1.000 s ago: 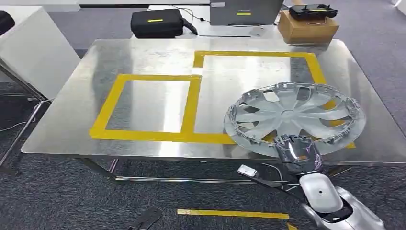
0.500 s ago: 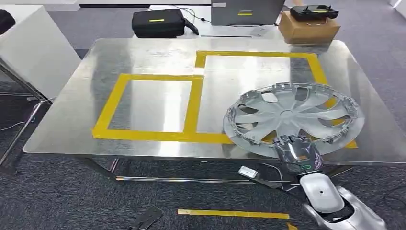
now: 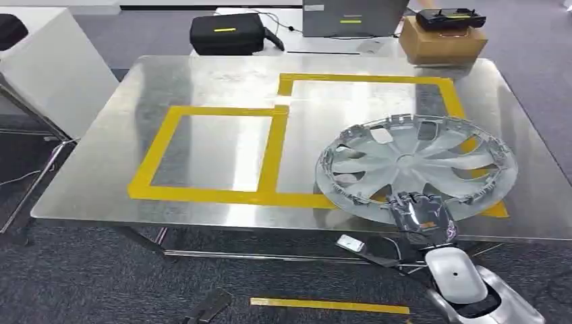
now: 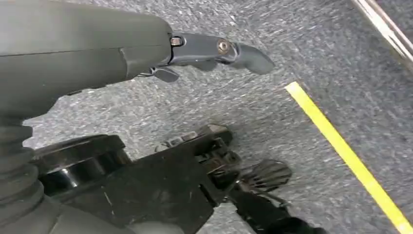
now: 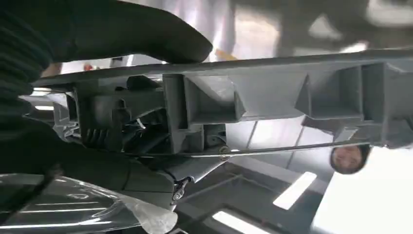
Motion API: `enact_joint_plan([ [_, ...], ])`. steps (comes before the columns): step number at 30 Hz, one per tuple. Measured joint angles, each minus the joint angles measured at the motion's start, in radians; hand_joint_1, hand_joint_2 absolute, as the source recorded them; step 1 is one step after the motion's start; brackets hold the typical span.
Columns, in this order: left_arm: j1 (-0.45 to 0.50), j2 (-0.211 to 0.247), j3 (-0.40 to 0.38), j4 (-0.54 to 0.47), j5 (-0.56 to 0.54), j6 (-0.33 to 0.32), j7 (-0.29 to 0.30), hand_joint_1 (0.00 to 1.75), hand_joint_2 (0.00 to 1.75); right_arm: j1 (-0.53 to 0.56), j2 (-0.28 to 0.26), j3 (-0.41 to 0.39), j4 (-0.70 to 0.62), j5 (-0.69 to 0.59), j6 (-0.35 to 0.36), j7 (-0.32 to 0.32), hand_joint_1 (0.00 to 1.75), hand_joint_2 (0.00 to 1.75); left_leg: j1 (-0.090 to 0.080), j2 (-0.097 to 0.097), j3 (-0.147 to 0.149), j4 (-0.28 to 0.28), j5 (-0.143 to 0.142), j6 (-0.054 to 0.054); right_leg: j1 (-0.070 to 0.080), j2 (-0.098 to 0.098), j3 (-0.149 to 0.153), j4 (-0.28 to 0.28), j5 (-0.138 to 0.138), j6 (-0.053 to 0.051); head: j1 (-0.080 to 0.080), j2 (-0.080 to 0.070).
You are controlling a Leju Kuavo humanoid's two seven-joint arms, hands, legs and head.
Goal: Take the parts from the cabinet and place them on the table.
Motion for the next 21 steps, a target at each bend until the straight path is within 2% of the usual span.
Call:
enact_joint_plan([
  [2, 0.000, 0.001, 0.000, 0.000, 0.000, 0.001, 0.000, 0.00, 1.75, 0.008, 0.000, 0.000, 0.000, -0.002, 0.001, 0.003, 1.66, 1.75, 0.001, 0.000, 0.004, 0.002, -0.010, -0.007, -0.006, 0.000, 0.010, 0.005, -0.007, -0.012, 0.002, 0.000],
  [3, -0.001, 0.001, 0.000, 0.000, 0.000, 0.002, 0.000, 0.00, 1.75, 0.008, -0.002, -0.002, 0.000, 0.000, 0.000, 0.006, 1.66, 1.75, 0.002, 0.003, -0.012, 0.037, -0.007, -0.012, -0.006, 0.001, 0.019, 0.001, -0.012, -0.019, 0.000, 0.000],
  [4, -0.002, 0.000, 0.000, 0.000, 0.000, 0.003, 0.000, 0.00, 1.75, 0.007, -0.002, -0.002, 0.000, 0.000, 0.000, 0.007, 1.66, 1.75, 0.003, 0.004, -0.051, 0.108, -0.018, -0.017, -0.005, 0.000, 0.029, -0.003, -0.018, -0.024, -0.002, 0.000],
  [6, -0.001, 0.001, 0.000, 0.000, 0.000, 0.003, 0.000, 0.00, 1.75, 0.012, -0.002, -0.001, 0.000, 0.000, 0.000, 0.006, 1.66, 1.75, 0.004, 0.004, -0.142, 0.257, -0.077, -0.024, -0.003, 0.000, 0.048, -0.004, -0.034, -0.027, -0.002, 0.000],
  [7, 0.002, 0.001, 0.000, 0.000, 0.000, 0.003, 0.000, 0.00, 1.75, 0.017, -0.002, 0.000, 0.000, 0.000, 0.000, 0.005, 1.66, 1.75, 0.004, 0.004, -0.182, 0.308, -0.103, -0.022, -0.002, 0.001, 0.059, -0.004, -0.043, -0.028, -0.003, 0.000],
  [8, 0.004, 0.001, 0.000, 0.000, 0.000, 0.003, 0.000, 0.00, 1.75, 0.019, -0.002, 0.000, 0.000, 0.000, 0.000, 0.005, 1.66, 1.75, 0.003, 0.004, -0.206, 0.320, -0.105, -0.018, 0.001, 0.001, 0.071, -0.004, -0.052, -0.028, -0.002, 0.000],
  [9, 0.005, 0.001, 0.000, 0.000, 0.000, 0.004, 0.000, 0.00, 1.75, 0.020, -0.002, 0.000, 0.000, 0.000, 0.000, 0.007, 1.66, 1.75, 0.001, 0.004, -0.213, 0.297, -0.079, -0.011, 0.004, 0.003, 0.085, -0.004, -0.059, -0.029, -0.003, 0.000],
  [10, 0.006, 0.001, 0.000, 0.001, -0.001, 0.006, 0.000, 0.00, 1.75, 0.019, -0.002, 0.000, 0.000, 0.000, 0.000, 0.008, 1.66, 1.75, -0.002, 0.004, -0.206, 0.246, -0.031, -0.001, 0.007, 0.004, 0.101, -0.004, -0.067, -0.029, -0.002, 0.000],
  [11, 0.005, 0.001, 0.000, 0.001, -0.001, 0.008, 0.000, 0.00, 1.75, 0.018, -0.002, 0.000, 0.000, 0.000, 0.000, 0.008, 1.66, 1.75, -0.008, 0.003, -0.195, 0.170, 0.040, 0.013, 0.013, 0.004, 0.116, -0.006, -0.076, -0.029, -0.002, 0.000],
  [12, 0.006, 0.001, 0.000, 0.001, -0.001, 0.010, 0.000, 0.00, 1.75, 0.018, -0.002, 0.000, 0.000, 0.000, 0.000, 0.009, 1.66, 1.75, -0.017, 0.003, -0.188, 0.091, 0.124, 0.033, 0.013, 0.003, 0.123, -0.008, -0.085, -0.029, -0.002, 0.000],
  [13, 0.008, 0.007, 0.000, 0.001, -0.001, 0.010, 0.003, 0.00, 1.75, 0.017, -0.002, 0.000, 0.001, 0.000, 0.001, 0.012, 1.66, 1.75, -0.027, 0.003, -0.196, 0.080, 0.142, 0.049, 0.015, 0.005, 0.134, -0.006, -0.091, -0.024, 0.008, 0.000],
  [14, 0.010, 0.002, -0.001, 0.002, -0.002, 0.011, 0.003, 0.00, 1.75, 0.016, -0.003, 0.000, 0.000, 0.001, 0.001, 0.015, 1.66, 1.75, -0.025, 0.006, -0.185, 0.055, 0.146, 0.052, 0.012, 0.007, 0.126, -0.014, -0.092, -0.018, 0.011, 0.000],
  [15, 0.009, 0.003, -0.001, 0.002, -0.002, 0.015, 0.007, 0.00, 1.75, 0.016, -0.003, 0.000, -0.002, 0.000, 0.002, 0.017, 1.66, 1.75, -0.032, 0.004, -0.184, 0.048, 0.142, 0.046, 0.008, 0.007, 0.124, -0.018, -0.093, -0.011, 0.005, 0.000],
  [16, 0.011, 0.003, -0.001, 0.002, -0.002, 0.018, 0.012, 0.00, 1.75, 0.018, -0.003, 0.000, -0.003, -0.002, 0.003, 0.018, 1.66, 1.75, -0.030, 0.003, -0.180, 0.036, 0.152, 0.040, 0.011, 0.005, 0.127, -0.011, -0.098, -0.010, 0.005, 0.000],
  [17, 0.010, 0.004, -0.001, 0.002, -0.003, 0.018, 0.015, 0.00, 1.75, 0.019, -0.005, 0.000, -0.003, -0.001, 0.003, 0.020, 1.66, 1.75, -0.029, 0.003, -0.176, 0.036, 0.148, 0.027, 0.009, 0.005, 0.126, -0.011, -0.088, -0.009, 0.004, 0.000],
  [21, 0.004, 0.001, -0.001, 0.002, -0.004, 0.018, 0.017, 0.00, 1.75, 0.015, -0.007, 0.000, -0.006, 0.000, 0.004, 0.020, 1.66, 1.75, -0.029, -0.002, -0.177, 0.035, 0.139, 0.025, 0.009, -0.002, 0.130, -0.020, -0.091, -0.006, 0.005, 0.000],
])
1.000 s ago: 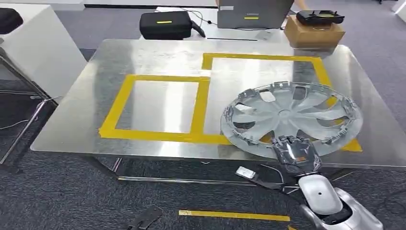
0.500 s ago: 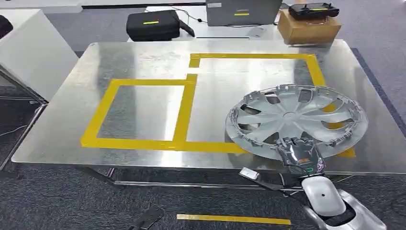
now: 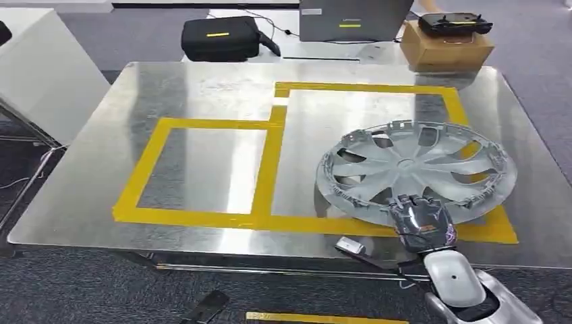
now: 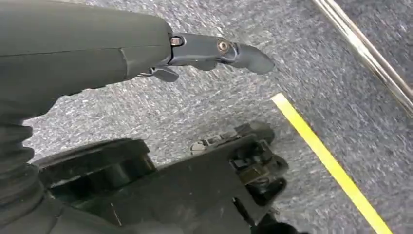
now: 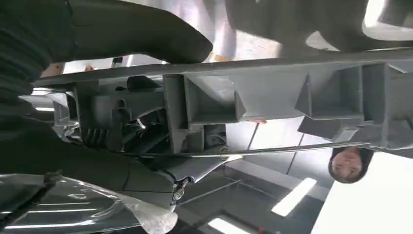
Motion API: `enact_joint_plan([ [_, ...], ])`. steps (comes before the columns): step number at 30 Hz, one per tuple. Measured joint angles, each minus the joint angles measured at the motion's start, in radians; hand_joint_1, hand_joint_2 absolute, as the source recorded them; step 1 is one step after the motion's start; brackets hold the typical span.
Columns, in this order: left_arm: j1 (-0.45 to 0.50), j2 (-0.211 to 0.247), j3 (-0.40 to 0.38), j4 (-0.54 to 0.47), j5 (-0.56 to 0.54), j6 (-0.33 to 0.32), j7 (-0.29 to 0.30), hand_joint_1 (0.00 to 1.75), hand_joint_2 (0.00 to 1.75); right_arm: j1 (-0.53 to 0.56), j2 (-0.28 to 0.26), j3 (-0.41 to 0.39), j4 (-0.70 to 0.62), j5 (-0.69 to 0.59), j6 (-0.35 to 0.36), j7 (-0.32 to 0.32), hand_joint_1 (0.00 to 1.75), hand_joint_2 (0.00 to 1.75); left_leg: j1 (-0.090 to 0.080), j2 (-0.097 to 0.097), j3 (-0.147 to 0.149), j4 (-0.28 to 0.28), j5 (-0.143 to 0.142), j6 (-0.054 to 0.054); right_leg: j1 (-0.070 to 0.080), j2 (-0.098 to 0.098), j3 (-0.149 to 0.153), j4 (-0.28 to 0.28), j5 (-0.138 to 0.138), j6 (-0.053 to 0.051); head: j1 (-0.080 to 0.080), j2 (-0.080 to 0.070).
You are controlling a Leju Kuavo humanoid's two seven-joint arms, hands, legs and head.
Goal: Take the parts from the cabinet and place them on the table.
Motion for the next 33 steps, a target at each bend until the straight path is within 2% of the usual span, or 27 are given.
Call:
enact_joint_plan([
  [2, 0.001, -0.001, 0.000, 0.000, 0.000, 0.000, 0.000, 0.00, 1.75, -0.001, -0.001, 0.000, 0.000, 0.000, 0.000, 0.000, 1.66, 1.75, 0.000, 0.000, -0.003, 0.000, -0.002, 0.000, 0.000, -0.001, 0.007, -0.017, -0.009, 0.001, 0.000, 0.000],
  [11, 0.001, -0.002, -0.001, 0.000, -0.003, -0.001, 0.001, 0.00, 1.75, 0.000, -0.002, 0.000, 0.000, 0.000, 0.002, -0.001, 1.66, 1.75, 0.000, 0.000, -0.001, 0.000, 0.001, 0.003, -0.001, -0.001, 0.010, -0.020, -0.004, 0.008, 0.000, 0.000],
  [24, 0.001, -0.001, -0.002, 0.000, 0.002, -0.001, -0.005, 0.00, 1.75, 0.009, -0.008, -0.009, 0.000, 0.000, 0.000, 0.004, 1.66, 1.75, 0.000, 0.000, 0.005, 0.000, 0.001, 0.004, -0.001, -0.001, 0.015, -0.020, -0.003, 0.009, 0.000, 0.000],
  [33, 0.001, -0.001, -0.006, 0.000, 0.001, 0.020, -0.055, 0.00, 1.75, 0.052, -0.053, -0.094, 0.000, 0.000, -0.010, 0.013, 1.66, 1.75, 0.000, 0.000, 0.005, 0.000, 0.001, 0.004, -0.001, -0.001, 0.015, -0.020, -0.003, 0.009, 0.000, 0.000],
])
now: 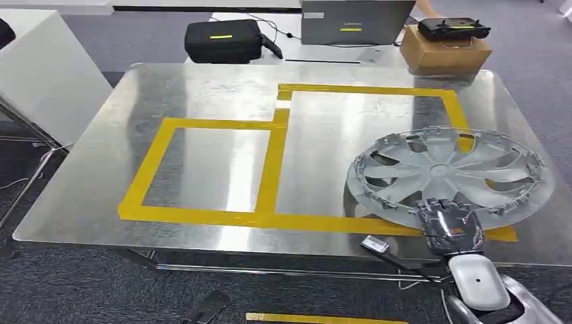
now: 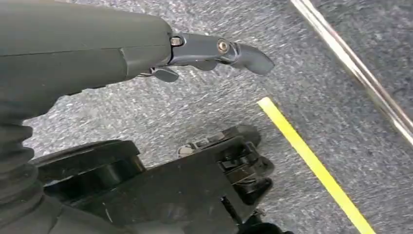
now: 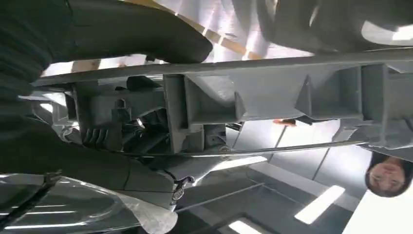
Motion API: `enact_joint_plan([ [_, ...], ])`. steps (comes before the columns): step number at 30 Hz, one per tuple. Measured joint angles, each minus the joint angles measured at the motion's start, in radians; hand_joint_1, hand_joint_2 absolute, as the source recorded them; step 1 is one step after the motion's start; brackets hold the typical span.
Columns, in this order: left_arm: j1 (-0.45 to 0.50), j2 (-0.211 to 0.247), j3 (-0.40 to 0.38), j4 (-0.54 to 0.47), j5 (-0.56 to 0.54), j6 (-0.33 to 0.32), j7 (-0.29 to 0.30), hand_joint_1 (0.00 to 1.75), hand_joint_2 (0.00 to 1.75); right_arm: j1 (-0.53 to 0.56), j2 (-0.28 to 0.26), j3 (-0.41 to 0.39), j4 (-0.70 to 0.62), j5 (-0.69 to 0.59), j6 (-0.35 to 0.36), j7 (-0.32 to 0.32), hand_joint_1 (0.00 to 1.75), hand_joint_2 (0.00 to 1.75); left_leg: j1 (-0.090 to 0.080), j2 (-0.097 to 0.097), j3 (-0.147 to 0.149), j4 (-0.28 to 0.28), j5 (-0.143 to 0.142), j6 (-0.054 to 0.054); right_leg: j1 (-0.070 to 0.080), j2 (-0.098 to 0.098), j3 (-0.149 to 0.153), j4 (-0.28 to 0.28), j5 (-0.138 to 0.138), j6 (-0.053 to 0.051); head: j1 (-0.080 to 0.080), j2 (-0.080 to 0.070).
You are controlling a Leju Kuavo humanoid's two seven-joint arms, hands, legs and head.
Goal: Take the parts from the cabinet and place them on the table.
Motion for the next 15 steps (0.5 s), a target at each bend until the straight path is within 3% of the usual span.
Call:
enact_joint_plan([
  [15, 0.001, 0.000, -0.018, 0.000, -0.004, 0.031, -0.039, 0.00, 1.75, 0.036, -0.003, -0.084, 0.000, 0.000, -0.018, -0.009, 1.66, 1.75, 0.000, 0.000, 0.001, 0.000, 0.000, 0.000, 0.000, 0.000, 0.001, 0.000, 0.000, 0.000, 0.000, 0.000],
])
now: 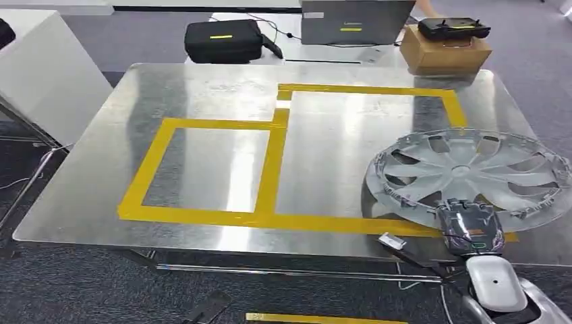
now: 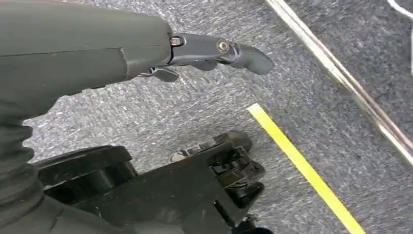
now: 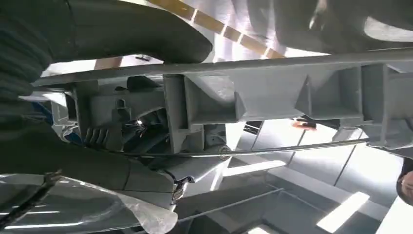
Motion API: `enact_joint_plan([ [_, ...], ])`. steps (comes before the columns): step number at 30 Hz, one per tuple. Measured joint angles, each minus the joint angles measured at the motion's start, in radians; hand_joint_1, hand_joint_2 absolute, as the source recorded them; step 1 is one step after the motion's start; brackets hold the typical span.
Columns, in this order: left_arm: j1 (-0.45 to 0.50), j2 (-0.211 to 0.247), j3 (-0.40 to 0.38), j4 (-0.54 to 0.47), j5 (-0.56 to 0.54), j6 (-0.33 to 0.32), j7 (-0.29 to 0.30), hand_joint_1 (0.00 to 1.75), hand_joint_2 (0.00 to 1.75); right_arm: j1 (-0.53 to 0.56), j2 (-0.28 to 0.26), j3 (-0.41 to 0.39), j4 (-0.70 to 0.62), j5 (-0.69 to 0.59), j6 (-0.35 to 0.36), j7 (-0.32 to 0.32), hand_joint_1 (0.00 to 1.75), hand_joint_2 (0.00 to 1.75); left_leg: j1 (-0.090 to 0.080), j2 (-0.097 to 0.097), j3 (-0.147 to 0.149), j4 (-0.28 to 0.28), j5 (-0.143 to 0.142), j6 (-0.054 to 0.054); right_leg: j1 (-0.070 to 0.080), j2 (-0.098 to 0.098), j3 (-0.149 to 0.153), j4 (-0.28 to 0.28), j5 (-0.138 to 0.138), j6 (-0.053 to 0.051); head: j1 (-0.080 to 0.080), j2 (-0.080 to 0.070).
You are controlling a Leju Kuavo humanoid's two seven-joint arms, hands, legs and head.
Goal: Take the parts from the cabinet and place them on the table.
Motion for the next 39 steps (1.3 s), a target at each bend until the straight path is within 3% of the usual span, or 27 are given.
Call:
enact_joint_plan([
  [18, -0.001, -0.001, -0.011, 0.000, -0.007, 0.001, -0.011, 0.00, 1.75, -0.038, 0.005, 0.008, 0.013, 0.000, 0.003, -0.040, 1.66, 1.75, 0.000, 0.000, 0.000, 0.000, 0.000, 0.000, 0.000, -0.001, 0.001, 0.000, 0.000, 0.000, 0.000, 0.000],
  [39, -0.001, 0.005, -0.049, 0.000, -0.020, -0.017, -0.016, 0.00, 1.75, -0.124, 0.032, -0.007, 0.133, 0.000, -0.015, -0.100, 1.66, 1.75, 0.000, 0.000, 0.000, 0.000, 0.000, 0.000, 0.000, -0.001, 0.001, 0.000, 0.000, 0.000, 0.000, 0.000],
])
